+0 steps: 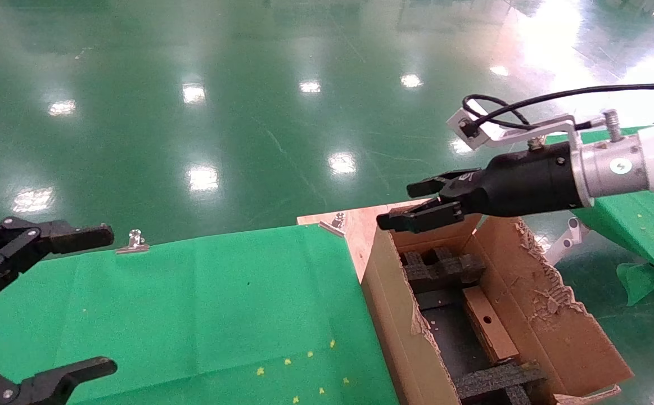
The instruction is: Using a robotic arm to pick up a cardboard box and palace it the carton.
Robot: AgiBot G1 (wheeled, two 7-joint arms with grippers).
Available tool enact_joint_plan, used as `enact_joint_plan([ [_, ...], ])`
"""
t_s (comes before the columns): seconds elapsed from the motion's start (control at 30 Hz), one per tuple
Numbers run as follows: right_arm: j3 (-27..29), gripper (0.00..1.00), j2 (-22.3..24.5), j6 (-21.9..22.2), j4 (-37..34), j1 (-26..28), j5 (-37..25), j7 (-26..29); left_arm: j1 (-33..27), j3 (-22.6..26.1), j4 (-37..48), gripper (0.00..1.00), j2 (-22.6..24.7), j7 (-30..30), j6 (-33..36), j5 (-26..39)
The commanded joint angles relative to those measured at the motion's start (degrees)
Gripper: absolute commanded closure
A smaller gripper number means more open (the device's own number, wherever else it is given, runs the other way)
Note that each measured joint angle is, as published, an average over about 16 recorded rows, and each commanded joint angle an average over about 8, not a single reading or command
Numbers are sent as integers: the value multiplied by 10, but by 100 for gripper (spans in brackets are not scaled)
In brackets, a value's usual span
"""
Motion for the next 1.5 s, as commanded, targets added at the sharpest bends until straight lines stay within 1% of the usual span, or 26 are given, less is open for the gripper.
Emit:
enact_joint_plan([
  [0.03, 10, 0, 3, -28, -4, -3, 25, -14, 0, 0, 0, 0, 0, 0, 0, 0],
  [0.13, 13, 0, 4, -36, -7, -4, 33, -17, 0, 0, 0, 0, 0, 0, 0, 0],
  [0.3, 14, 0, 2, -28, -6, -8, 26, -12, 0, 0, 0, 0, 0, 0, 0, 0],
  [0.4, 29, 0, 0, -29, -1, -19, 23, -14, 0, 0, 0, 0, 0, 0, 0, 0],
  [0.47, 49, 0, -1, -34, 5, -32, 23, -20, 0, 0, 0, 0, 0, 0, 0, 0],
  [1.5, 471, 0, -24, -124, 137, -319, 2, -125, 0, 0, 0, 0, 0, 0, 0, 0],
])
